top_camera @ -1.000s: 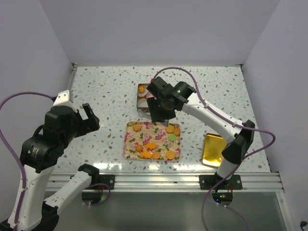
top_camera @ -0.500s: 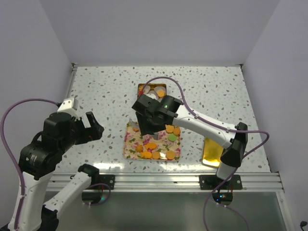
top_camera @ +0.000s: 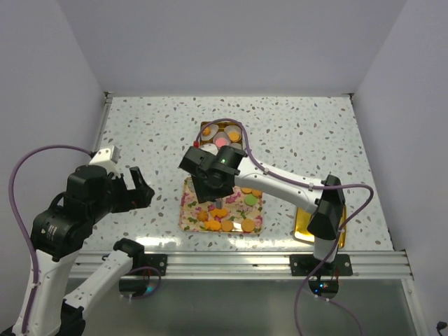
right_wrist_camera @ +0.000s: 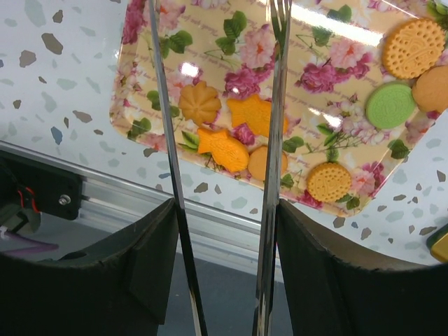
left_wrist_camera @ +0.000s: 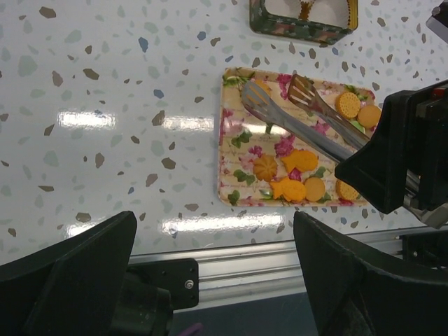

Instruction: Pack the cookies

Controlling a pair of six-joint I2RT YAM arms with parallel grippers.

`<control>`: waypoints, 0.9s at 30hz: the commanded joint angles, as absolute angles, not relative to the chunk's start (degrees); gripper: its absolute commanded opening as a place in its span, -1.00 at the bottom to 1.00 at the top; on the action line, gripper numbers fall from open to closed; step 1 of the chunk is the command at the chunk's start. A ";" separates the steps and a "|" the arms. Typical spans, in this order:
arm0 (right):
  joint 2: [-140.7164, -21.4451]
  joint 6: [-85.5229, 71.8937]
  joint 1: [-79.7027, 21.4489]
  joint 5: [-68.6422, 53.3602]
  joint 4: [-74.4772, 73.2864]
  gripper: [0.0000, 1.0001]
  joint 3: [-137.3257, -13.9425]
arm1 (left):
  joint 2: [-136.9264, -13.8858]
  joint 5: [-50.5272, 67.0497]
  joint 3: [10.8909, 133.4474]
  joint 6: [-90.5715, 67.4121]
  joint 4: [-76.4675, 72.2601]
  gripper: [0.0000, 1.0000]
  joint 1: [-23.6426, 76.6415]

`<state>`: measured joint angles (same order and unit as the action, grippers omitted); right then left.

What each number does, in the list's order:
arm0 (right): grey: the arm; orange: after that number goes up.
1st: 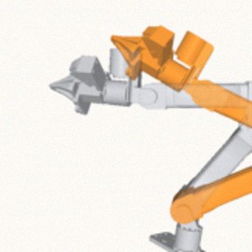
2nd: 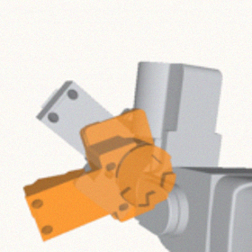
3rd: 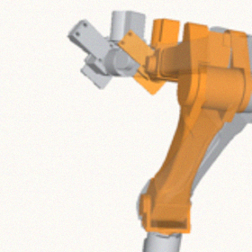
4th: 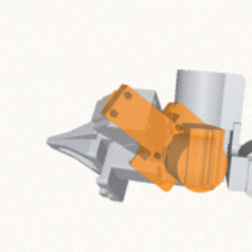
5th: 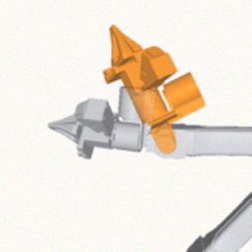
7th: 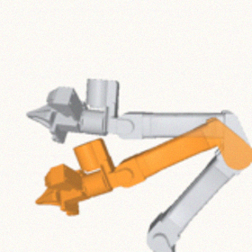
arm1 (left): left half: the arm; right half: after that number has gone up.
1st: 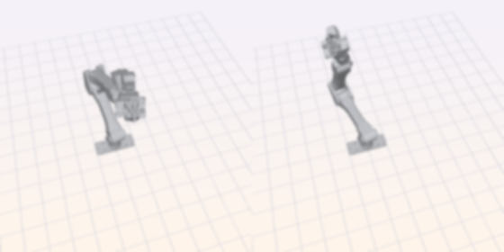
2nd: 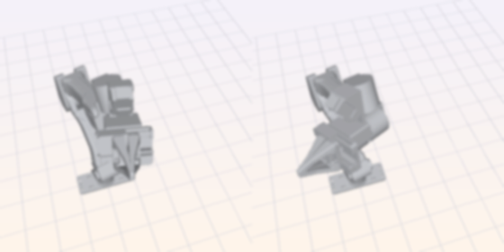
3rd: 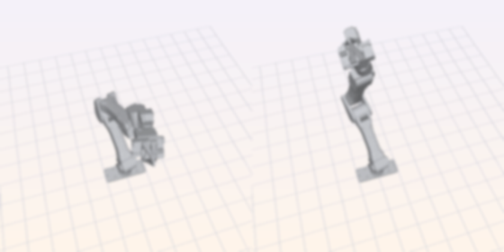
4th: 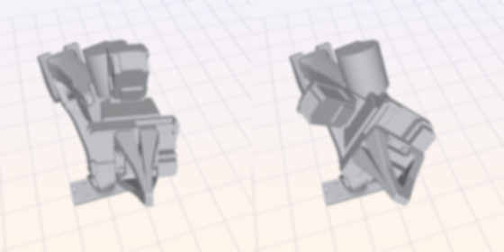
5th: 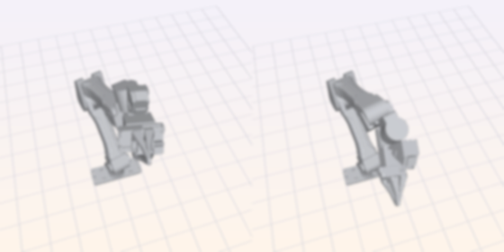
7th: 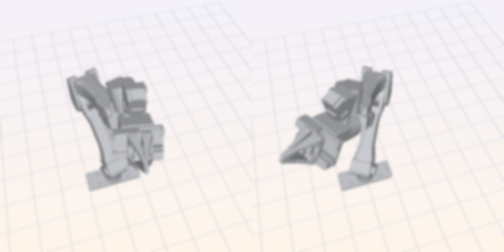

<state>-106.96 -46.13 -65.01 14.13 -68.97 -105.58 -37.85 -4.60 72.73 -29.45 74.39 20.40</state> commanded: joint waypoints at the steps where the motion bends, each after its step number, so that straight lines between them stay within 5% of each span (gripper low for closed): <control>1: -106.43 -46.67 -65.48 15.73 -67.59 0.17 -106.44 | -36.92 -5.09 70.85 -29.71 71.99 1.00 20.66; 18: -112.32 -42.80 -65.74 15.12 -68.03 0.00 -107.75 | -36.21 -9.67 69.44 -32.09 69.79 1.00 20.65; 27: -113.29 -44.74 -65.74 17.31 -71.19 -0.29 -110.74 | -36.39 -7.47 68.47 -29.10 67.68 1.00 20.74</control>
